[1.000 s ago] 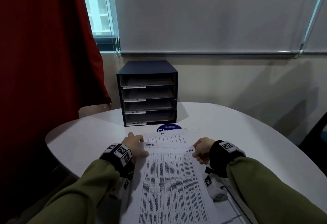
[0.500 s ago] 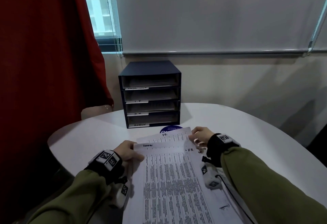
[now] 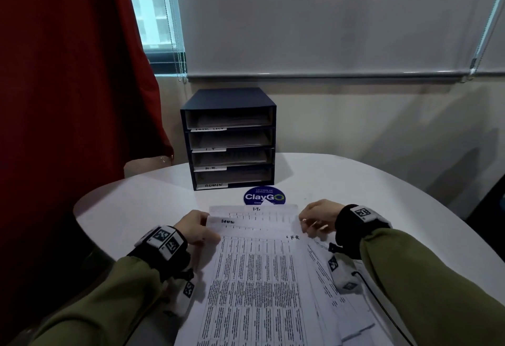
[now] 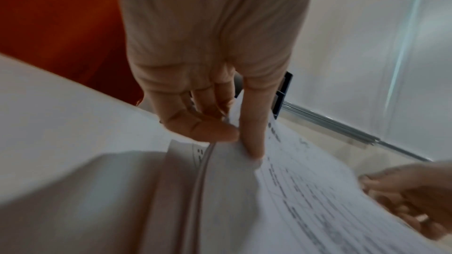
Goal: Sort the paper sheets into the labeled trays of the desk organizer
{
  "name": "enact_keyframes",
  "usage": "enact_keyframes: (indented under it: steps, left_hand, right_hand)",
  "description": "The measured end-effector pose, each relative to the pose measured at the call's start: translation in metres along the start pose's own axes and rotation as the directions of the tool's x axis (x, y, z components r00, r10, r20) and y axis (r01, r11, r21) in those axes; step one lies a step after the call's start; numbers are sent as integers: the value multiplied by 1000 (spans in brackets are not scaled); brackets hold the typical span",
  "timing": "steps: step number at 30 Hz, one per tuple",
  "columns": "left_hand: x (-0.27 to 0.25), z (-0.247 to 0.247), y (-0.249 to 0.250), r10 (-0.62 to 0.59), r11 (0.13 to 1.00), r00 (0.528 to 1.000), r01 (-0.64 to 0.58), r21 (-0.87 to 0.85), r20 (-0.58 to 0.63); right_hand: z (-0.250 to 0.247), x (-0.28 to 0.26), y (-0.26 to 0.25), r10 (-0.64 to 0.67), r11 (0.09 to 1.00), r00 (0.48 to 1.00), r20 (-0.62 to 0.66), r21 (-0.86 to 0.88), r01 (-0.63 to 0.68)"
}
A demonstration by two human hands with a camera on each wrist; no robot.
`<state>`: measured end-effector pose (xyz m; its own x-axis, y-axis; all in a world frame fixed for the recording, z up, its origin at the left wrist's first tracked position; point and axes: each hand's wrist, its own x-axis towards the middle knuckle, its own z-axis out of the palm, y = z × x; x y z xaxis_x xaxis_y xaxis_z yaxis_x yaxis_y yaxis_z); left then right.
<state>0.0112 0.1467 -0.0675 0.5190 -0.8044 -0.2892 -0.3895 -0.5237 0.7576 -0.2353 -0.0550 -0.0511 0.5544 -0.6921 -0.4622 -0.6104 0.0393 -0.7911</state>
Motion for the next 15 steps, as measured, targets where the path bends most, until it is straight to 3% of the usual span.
enact_keyframes:
  steps: [3,6,11,15]
  left_hand:
    - [-4,-8,-10,-31,992,995,43,123,-97]
    - [-10,-21,-20,-83,986,986,102,132,-147]
    - [-19,-36,-31,-94,991,991,102,83,-96]
    - [-29,-36,-33,-81,995,997,82,62,-17]
  right_hand:
    - [6,-1,2,45,995,996,-77,-84,-51]
    - [11,-3,3,72,991,994,-76,-109,-80]
    - [17,-5,-3,26,932,998,-57,-359,-45]
    - [27,3,-2,31,898,995,-92,-434,-68]
